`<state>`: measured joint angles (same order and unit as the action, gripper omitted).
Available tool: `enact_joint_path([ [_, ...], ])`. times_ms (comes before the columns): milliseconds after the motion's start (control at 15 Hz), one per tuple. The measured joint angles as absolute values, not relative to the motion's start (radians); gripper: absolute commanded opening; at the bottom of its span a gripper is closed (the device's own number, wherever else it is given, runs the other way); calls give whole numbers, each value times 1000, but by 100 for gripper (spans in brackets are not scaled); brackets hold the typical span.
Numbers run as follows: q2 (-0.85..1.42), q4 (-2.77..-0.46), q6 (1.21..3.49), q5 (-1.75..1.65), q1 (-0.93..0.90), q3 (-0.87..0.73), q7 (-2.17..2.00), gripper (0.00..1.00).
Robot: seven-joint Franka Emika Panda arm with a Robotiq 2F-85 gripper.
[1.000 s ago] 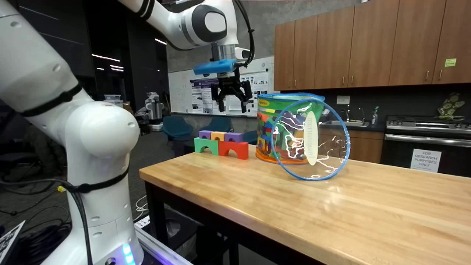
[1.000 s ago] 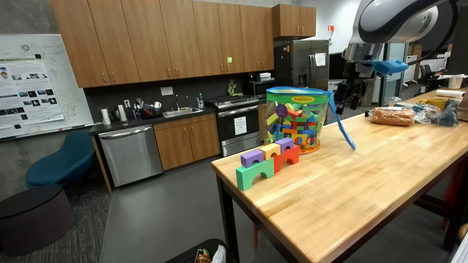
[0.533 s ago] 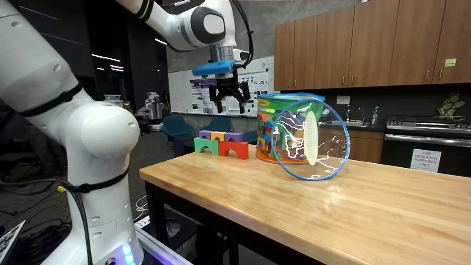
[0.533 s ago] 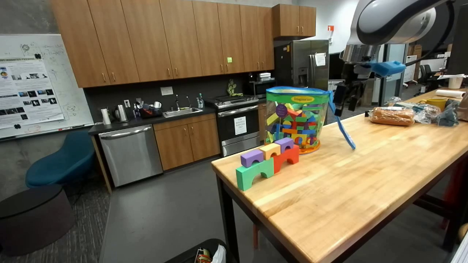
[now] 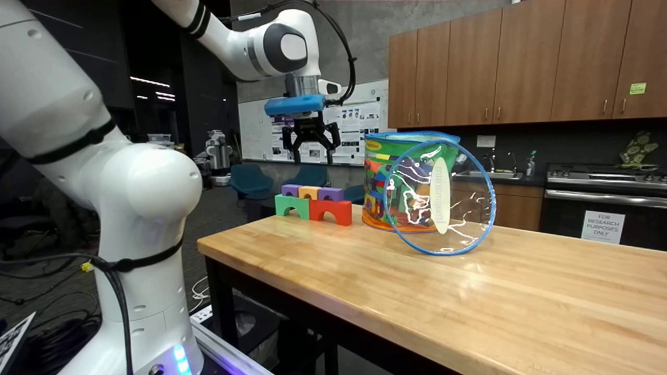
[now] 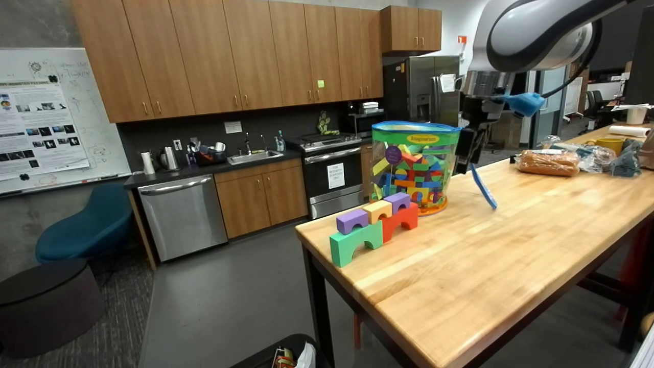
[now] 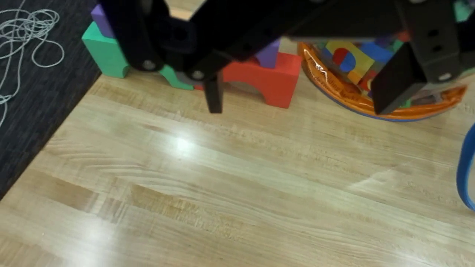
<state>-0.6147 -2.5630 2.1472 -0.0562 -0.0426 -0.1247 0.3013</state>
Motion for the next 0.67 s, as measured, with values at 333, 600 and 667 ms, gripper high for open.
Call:
enact_joint_path([
  [333, -570, -2568, 2187, -56, -139, -118, 468, 100],
  [600, -526, -2564, 2191, -56, -192, -119, 638, 100],
  [667, -516, -2563, 2191, -56, -200, -120, 687, 100],
])
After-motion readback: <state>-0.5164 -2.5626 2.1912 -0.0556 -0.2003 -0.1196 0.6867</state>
